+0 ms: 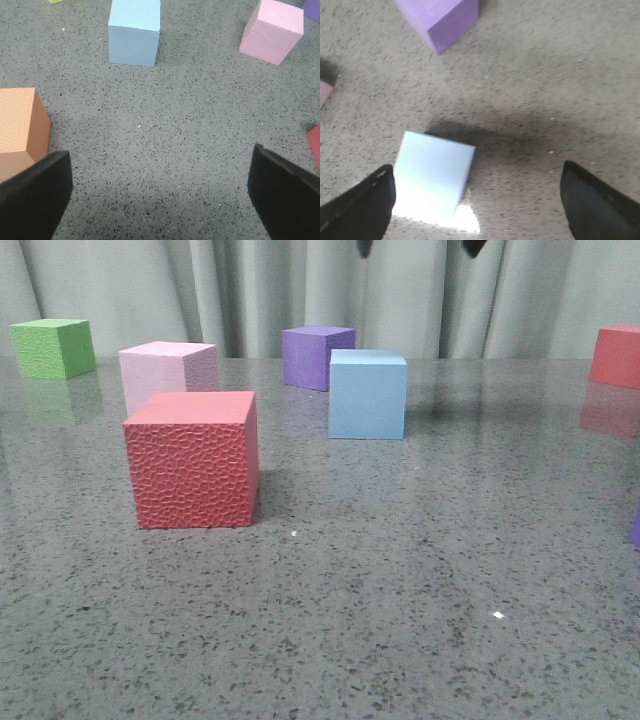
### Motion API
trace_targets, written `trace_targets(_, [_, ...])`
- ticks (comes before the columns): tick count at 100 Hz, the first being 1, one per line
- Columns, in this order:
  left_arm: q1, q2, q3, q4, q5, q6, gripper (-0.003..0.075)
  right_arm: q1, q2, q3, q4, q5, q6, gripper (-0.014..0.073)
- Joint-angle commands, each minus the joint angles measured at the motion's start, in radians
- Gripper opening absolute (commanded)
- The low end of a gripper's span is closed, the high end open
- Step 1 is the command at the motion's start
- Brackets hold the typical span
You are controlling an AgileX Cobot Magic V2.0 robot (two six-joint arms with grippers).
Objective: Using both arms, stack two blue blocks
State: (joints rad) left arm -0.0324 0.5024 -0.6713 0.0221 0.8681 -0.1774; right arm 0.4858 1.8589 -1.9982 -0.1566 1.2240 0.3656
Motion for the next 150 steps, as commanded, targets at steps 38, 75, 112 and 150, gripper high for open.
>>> trace_targets(38, [-0.001,0.012,-0.034,-0.008,-0.063,0.002,0.0681,-0.222,-0.326,0.335,-0.021,-0.172,-0.065,0.0654])
trace_targets(75, [-0.001,0.012,-0.034,-0.008,-0.063,0.002,0.0681,-0.34,-0.635,0.751,-0.021,-0.312,-0.097,0.0654])
trace_targets(112, [-0.001,0.012,-0.034,-0.008,-0.063,0.002,0.0681,-0.341,-0.922,1.014,-0.037,-0.358,-0.119,0.0654])
trace_targets(150, [-0.001,0.012,-0.034,-0.008,-0.063,0.002,0.0681,-0.341,-1.145,1.152,-0.06,-0.356,-0.119,0.0654])
